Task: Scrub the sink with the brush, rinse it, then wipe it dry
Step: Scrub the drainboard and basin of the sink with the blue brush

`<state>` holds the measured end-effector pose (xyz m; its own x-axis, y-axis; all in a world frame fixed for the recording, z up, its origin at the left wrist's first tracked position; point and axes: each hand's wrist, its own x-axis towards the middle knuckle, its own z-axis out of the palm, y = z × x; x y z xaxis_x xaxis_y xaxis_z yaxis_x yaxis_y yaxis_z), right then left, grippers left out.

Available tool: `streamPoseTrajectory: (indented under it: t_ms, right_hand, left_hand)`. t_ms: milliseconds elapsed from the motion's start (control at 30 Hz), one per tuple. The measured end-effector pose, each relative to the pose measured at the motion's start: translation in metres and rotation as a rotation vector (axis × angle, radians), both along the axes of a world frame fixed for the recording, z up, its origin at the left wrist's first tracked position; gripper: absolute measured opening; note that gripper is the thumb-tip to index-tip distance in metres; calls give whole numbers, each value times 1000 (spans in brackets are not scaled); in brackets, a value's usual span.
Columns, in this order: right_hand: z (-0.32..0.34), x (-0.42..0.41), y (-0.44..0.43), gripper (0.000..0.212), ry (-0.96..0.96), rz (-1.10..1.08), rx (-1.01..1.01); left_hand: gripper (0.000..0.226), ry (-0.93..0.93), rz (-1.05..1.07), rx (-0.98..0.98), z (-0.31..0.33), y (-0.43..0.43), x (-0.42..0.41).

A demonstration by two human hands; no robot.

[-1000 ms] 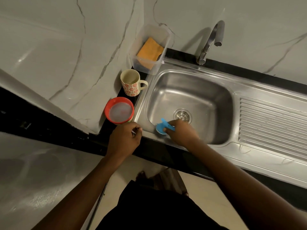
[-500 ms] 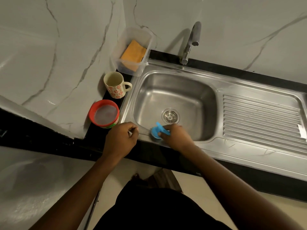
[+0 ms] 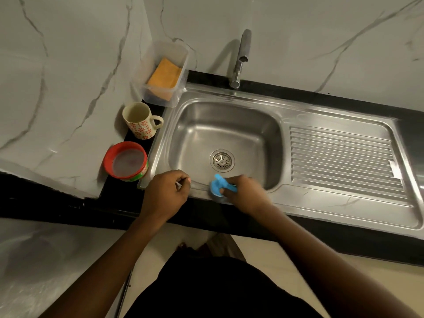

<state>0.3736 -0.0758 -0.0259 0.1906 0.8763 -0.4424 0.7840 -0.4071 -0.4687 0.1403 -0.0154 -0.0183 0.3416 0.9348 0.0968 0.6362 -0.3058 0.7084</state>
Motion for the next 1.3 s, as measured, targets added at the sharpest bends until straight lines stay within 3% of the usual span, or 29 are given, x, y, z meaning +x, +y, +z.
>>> streamPoseTrajectory:
  t_ms: [200, 433, 533, 633, 733, 900, 1033, 1167, 1300]
  right_hand:
    - [9, -10, -23, 44, -28, 140, 12]
    - [5, 68, -63, 42, -138, -236, 35]
    - [1, 38, -50, 38, -57, -216, 54]
    - [0, 6, -47, 46, -58, -118, 108]
    - [8, 29, -64, 45, -57, -114, 66]
    - [9, 100, -98, 42, -204, -354, 36]
    - [-1, 63, -72, 33, -77, -344, 63]
    - [-1, 30, -66, 46, -67, -163, 95]
    - [5, 83, -99, 40, -143, -308, 9]
  left_hand:
    - [9, 45, -30, -6, 7, -3, 12]
    - [9, 21, -37, -12, 5, -10, 17]
    - [8, 31, -64, -26, 4, -14, 24]
    - [8, 59, -76, -22, 8, -17, 35]
    - [8, 72, -94, -21, 12, -17, 42]
    - [8, 83, -119, -26, 10, -18, 46]
    - [9, 100, -148, -45, 9, -20, 54]
    - [11, 140, -166, -39, 12, -20, 62]
    - [10, 139, -167, -43, 11, -18, 62]
